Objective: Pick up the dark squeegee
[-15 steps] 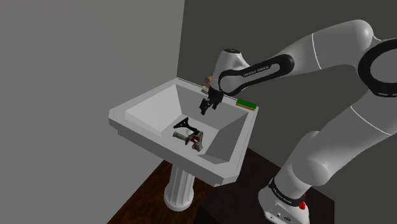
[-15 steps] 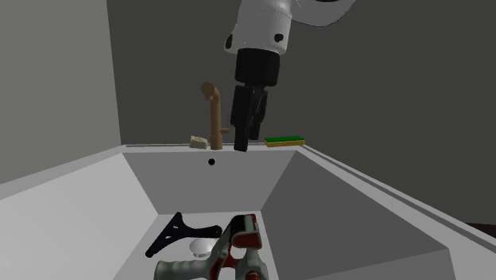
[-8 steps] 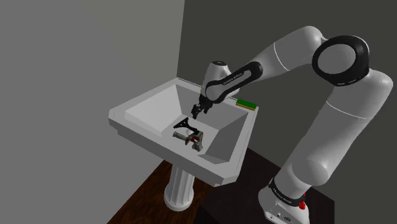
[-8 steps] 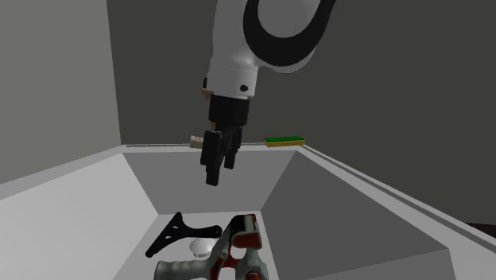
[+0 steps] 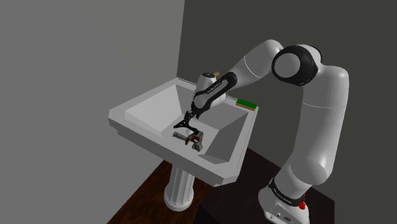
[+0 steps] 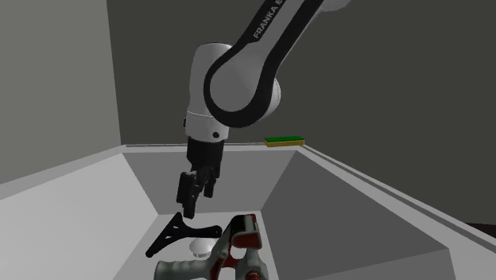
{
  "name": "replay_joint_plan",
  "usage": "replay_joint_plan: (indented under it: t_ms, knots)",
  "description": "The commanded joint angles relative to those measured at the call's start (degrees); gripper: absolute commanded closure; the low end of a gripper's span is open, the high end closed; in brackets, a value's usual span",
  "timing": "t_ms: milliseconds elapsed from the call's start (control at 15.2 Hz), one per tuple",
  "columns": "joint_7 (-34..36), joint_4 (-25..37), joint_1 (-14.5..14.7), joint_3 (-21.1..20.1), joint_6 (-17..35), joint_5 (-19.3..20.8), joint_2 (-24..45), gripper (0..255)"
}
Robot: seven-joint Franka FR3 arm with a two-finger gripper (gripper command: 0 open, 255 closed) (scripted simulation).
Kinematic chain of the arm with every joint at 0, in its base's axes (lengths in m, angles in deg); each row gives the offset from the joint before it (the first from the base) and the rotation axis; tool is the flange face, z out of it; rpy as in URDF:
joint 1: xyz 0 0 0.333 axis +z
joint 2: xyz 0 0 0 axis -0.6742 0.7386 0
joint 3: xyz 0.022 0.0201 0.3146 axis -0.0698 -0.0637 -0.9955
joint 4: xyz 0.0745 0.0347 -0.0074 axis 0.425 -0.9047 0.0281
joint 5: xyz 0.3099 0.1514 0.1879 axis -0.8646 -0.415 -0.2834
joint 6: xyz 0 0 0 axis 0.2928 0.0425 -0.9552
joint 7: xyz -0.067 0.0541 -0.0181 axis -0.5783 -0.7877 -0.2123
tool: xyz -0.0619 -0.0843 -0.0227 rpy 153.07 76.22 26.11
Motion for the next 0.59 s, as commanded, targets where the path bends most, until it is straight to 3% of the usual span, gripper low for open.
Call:
replay_joint_plan:
  t_ms: [0, 528]
  knots:
    - [-0.83, 3.87, -0.63, -0.4, 1.29, -0.61, 5.06, 0]
    - [-1.31, 7.11, -1.19, -0.84, 5.01, -1.02, 11.95, 0]
